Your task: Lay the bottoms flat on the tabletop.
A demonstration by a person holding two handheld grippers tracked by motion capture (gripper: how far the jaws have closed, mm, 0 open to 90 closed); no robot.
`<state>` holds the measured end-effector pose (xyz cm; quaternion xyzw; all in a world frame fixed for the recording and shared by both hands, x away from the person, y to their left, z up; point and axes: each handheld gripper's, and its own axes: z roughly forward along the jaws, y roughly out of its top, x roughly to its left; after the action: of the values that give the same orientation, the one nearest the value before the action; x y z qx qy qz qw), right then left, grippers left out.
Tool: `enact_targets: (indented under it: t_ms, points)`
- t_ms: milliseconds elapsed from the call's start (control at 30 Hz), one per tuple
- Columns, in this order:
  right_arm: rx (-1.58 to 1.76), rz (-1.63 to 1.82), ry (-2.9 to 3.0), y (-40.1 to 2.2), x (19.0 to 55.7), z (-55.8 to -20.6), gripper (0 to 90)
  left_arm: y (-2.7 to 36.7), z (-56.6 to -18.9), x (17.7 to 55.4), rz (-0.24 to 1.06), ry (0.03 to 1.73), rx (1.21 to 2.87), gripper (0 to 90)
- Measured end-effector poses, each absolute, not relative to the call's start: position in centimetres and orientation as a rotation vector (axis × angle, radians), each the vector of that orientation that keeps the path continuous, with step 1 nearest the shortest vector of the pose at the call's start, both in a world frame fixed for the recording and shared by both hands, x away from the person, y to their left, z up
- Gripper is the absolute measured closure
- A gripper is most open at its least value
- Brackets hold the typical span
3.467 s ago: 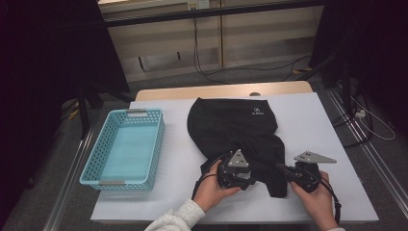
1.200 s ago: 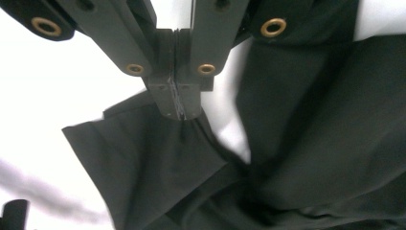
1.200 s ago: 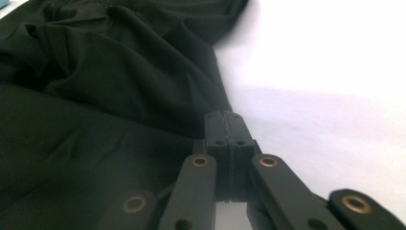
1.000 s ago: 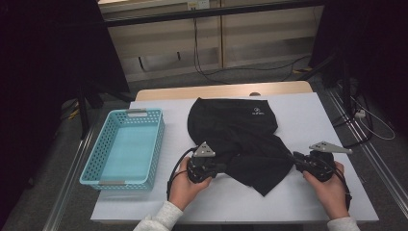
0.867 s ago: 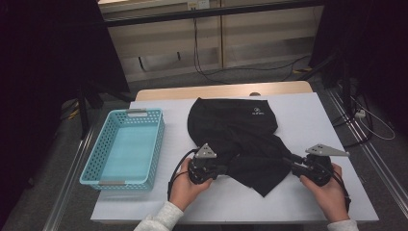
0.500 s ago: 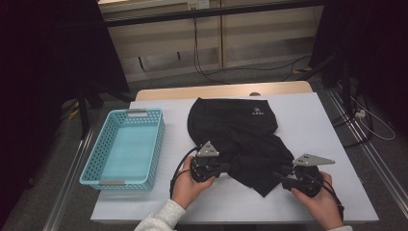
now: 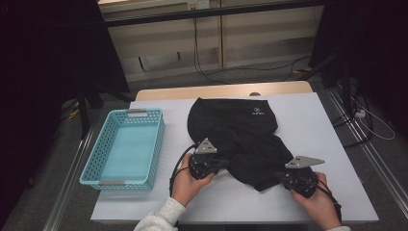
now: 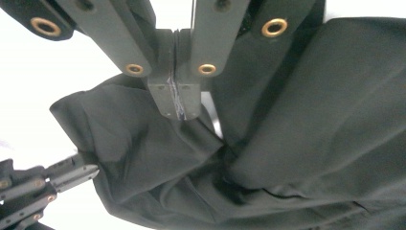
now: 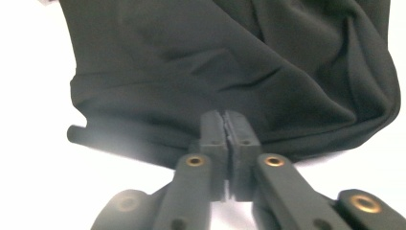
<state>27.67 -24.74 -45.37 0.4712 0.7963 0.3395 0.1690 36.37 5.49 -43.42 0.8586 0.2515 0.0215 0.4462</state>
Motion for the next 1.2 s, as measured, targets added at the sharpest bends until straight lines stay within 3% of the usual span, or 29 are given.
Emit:
enact_targets:
  t_ms: [333, 567, 767, 933, 1200]
  points:
    - [1.393, 1.089, 2.113, -28.0, 27.0, -43.2, 89.8, 4.8, -43.0, 35.8, 0.036, 0.597, 2.109, 89.4]
    - [1.453, 1.083, 2.079, -27.3, 29.0, -44.7, 89.0, 5.2, -44.9, 36.8, 0.044, 0.683, 2.13, 89.4]
    - [1.486, 1.04, 2.072, -27.2, 29.6, -45.6, 80.6, 5.9, -45.7, 37.6, 0.051, 0.741, 2.119, 89.4]
    - [1.45, 1.103, 2.044, -26.9, 28.6, -44.6, 68.0, 5.7, -45.3, 37.3, 0.057, 0.714, 2.117, 89.3]
    - [1.344, 1.164, 2.139, -24.6, 26.6, -43.9, 62.0, 5.4, -44.4, 36.8, 0.063, 0.677, 2.105, 89.3]
